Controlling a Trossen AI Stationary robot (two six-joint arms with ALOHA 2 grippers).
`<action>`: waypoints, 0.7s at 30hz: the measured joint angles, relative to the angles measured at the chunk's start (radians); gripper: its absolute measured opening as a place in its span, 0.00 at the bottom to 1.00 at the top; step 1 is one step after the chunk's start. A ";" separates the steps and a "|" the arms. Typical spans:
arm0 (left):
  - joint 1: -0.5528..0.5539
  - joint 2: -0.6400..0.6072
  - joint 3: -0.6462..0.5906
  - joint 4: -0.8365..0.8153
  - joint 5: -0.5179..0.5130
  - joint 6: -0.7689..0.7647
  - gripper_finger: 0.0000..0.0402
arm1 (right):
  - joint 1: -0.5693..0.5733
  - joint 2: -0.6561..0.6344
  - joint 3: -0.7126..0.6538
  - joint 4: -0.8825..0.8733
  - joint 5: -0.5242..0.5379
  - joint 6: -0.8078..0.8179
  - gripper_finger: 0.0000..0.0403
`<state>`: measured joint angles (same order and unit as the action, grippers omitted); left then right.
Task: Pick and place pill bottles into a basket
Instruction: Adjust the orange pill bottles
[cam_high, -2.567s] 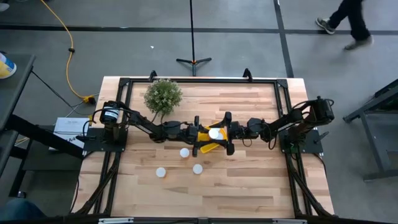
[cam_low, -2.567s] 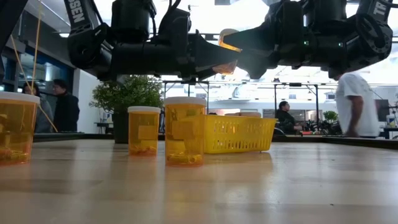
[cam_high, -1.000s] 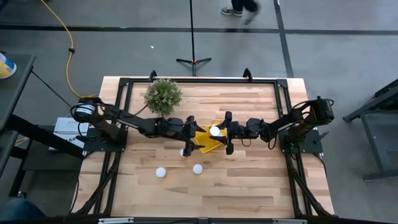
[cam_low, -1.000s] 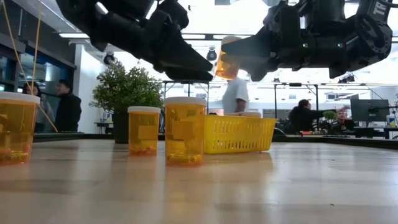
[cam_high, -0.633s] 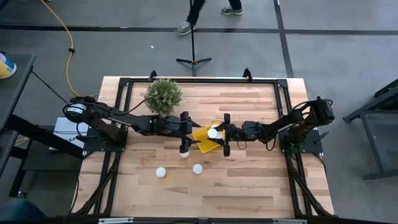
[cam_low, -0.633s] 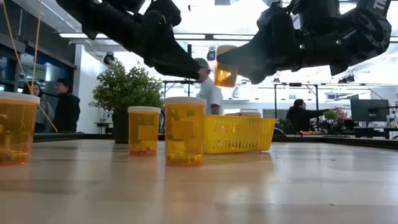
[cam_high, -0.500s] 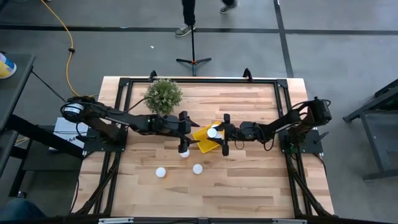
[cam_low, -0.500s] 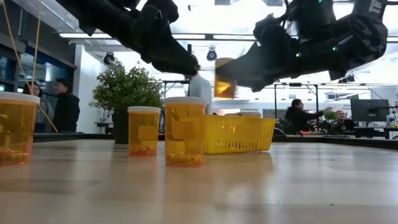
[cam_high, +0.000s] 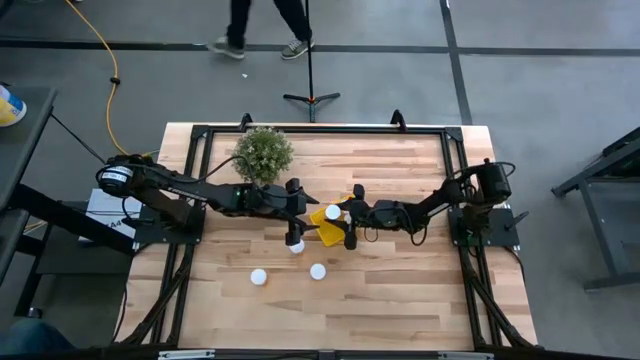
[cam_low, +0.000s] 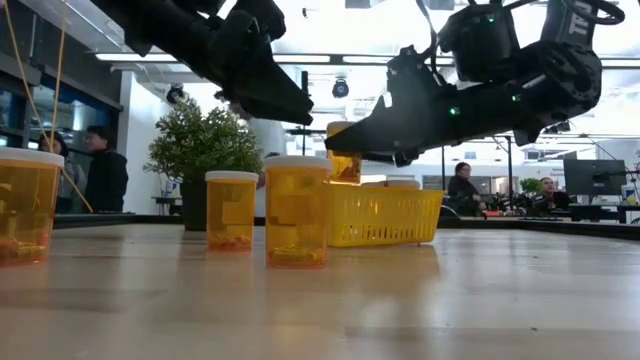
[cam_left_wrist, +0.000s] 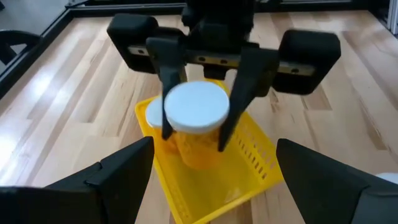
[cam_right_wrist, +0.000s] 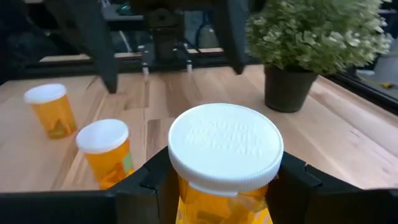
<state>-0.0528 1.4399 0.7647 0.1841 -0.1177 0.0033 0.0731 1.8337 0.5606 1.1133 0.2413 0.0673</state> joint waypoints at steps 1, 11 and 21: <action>0.000 0.000 0.000 -0.005 -0.002 0.000 0.93 | 0.002 -0.001 0.000 -0.001 0.005 0.015 0.43; 0.000 0.000 0.000 -0.030 -0.025 0.000 0.93 | 0.087 -0.001 0.002 -0.037 0.322 0.072 0.43; 0.000 0.001 0.000 -0.047 -0.026 -0.001 0.93 | 0.142 0.023 0.093 -0.152 0.492 0.124 0.42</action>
<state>-0.0528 1.4406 0.7647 0.1367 -0.1436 0.0027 0.2153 1.8566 0.6541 0.9609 0.7332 0.1918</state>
